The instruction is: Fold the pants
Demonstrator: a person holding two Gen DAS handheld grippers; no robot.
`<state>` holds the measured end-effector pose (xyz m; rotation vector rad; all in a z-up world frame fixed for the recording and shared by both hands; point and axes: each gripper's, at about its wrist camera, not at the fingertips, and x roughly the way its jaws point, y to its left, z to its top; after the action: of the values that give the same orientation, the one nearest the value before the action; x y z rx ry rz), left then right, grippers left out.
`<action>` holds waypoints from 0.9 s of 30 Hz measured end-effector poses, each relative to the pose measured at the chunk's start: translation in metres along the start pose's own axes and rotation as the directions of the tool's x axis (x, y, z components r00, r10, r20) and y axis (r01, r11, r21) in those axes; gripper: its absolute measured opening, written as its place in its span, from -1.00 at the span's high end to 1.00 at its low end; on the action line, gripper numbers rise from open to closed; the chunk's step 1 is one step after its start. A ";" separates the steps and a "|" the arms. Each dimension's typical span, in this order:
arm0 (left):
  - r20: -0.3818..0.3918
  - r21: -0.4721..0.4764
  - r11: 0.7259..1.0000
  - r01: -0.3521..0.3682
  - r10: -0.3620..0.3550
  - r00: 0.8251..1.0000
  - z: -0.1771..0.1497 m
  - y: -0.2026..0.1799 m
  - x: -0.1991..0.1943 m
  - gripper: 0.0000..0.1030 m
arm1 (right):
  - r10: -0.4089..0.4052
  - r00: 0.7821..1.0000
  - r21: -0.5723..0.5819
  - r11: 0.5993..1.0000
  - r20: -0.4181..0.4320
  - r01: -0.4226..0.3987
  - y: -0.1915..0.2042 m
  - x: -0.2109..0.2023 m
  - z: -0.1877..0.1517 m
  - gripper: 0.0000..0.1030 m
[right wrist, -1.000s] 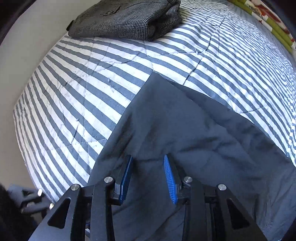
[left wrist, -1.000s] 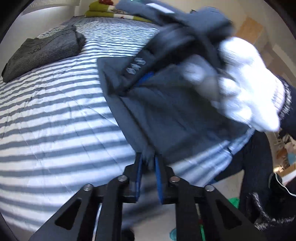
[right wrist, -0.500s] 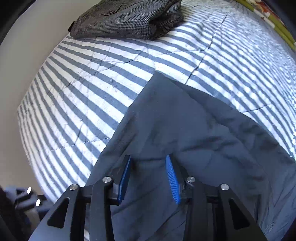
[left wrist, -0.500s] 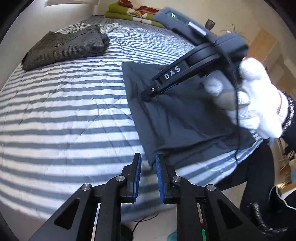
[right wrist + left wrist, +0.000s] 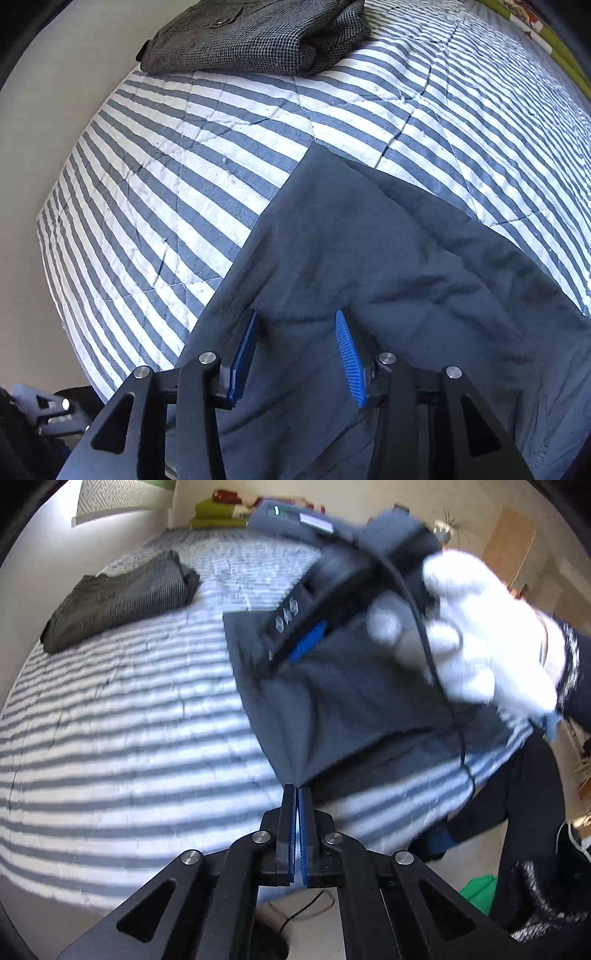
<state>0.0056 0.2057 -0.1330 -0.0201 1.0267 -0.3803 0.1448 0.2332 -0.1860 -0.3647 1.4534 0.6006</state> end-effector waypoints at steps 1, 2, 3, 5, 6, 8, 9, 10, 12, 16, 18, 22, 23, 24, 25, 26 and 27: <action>-0.020 0.003 1.000 0.007 -0.007 1.000 -0.005 -0.001 0.001 1.00 | -0.002 1.000 0.000 1.000 0.002 0.002 0.002 0.000 -0.002 0.23; -0.028 0.007 1.000 0.021 -0.021 0.999 -0.009 -0.003 0.000 1.00 | -0.005 1.000 0.001 1.000 0.004 0.005 0.002 0.000 -0.001 0.23; -0.037 0.012 0.999 0.039 -0.038 0.999 -0.013 -0.005 0.000 1.00 | -0.007 1.000 0.000 1.000 0.005 0.007 0.003 0.001 -0.001 0.22; -0.044 0.028 0.999 0.024 -0.022 0.999 -0.014 -0.009 -0.002 1.00 | -0.013 1.000 -0.006 1.000 0.006 0.013 0.007 0.002 0.000 0.20; -0.033 0.023 1.000 0.020 -0.019 0.999 -0.012 -0.008 -0.004 1.00 | -0.013 1.000 -0.010 1.000 0.005 0.013 0.009 0.004 0.001 0.18; 0.004 -0.005 1.000 0.008 -0.008 1.000 -0.006 -0.002 -0.010 0.99 | -0.009 1.000 -0.014 1.000 0.002 0.009 0.011 0.005 0.000 0.17; 0.024 -0.030 0.999 0.014 -0.014 1.000 0.000 0.003 -0.011 0.97 | -0.004 1.000 -0.012 1.000 0.000 0.004 0.011 0.005 0.000 0.17; 0.037 -0.042 0.999 0.025 -0.023 0.999 0.005 0.006 -0.011 0.94 | 0.004 1.000 -0.009 1.000 -0.004 -0.004 0.011 0.005 0.001 0.17; 0.001 -0.040 0.998 0.040 -0.040 0.999 0.013 0.007 0.001 0.72 | 0.048 0.999 0.012 0.999 -0.018 -0.048 0.003 0.000 0.001 0.18; -0.045 0.000 1.000 -0.001 0.001 0.999 0.011 0.003 0.006 0.73 | 0.135 0.987 0.032 0.990 0.090 -0.138 -0.033 -0.066 -0.029 0.17; 0.011 -0.007 1.000 -0.001 0.001 1.000 0.017 -0.006 -0.009 0.71 | 0.133 0.975 0.066 0.987 0.180 -0.147 -0.071 -0.108 -0.063 0.12; 0.049 0.089 0.996 0.021 -0.026 0.998 0.037 -0.056 -0.014 0.05 | 0.009 0.972 0.252 0.965 0.233 -0.069 -0.159 -0.142 -0.137 -0.02; 0.053 0.139 0.990 0.030 -0.038 0.998 0.044 -0.077 -0.009 -0.12 | -0.007 0.976 0.296 0.953 0.219 -0.059 -0.178 -0.140 -0.155 -0.02; 0.056 0.191 0.981 0.039 -0.051 0.997 0.050 -0.094 -0.006 -0.14 | -0.014 0.978 0.326 0.944 0.207 -0.056 -0.191 -0.137 -0.168 -0.02; 0.057 0.242 0.969 0.041 -0.056 0.997 0.055 -0.116 0.001 -0.14 | -0.013 0.981 0.359 0.931 0.195 -0.058 -0.203 -0.132 -0.181 -0.02; 0.055 0.279 0.959 0.052 -0.070 0.996 0.060 -0.135 0.009 -0.14 | 0.001 0.982 0.392 0.917 0.188 -0.076 -0.216 -0.126 -0.194 -0.02; 0.046 0.316 0.946 0.074 -0.094 0.995 0.067 -0.157 0.019 -0.14 | 0.026 0.983 0.422 0.901 0.180 -0.101 -0.226 -0.119 -0.205 -0.02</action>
<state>0.0239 0.0424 -0.0835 0.2108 0.8974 -0.6147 0.1090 -0.0856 -0.1176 0.0827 1.3901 0.3369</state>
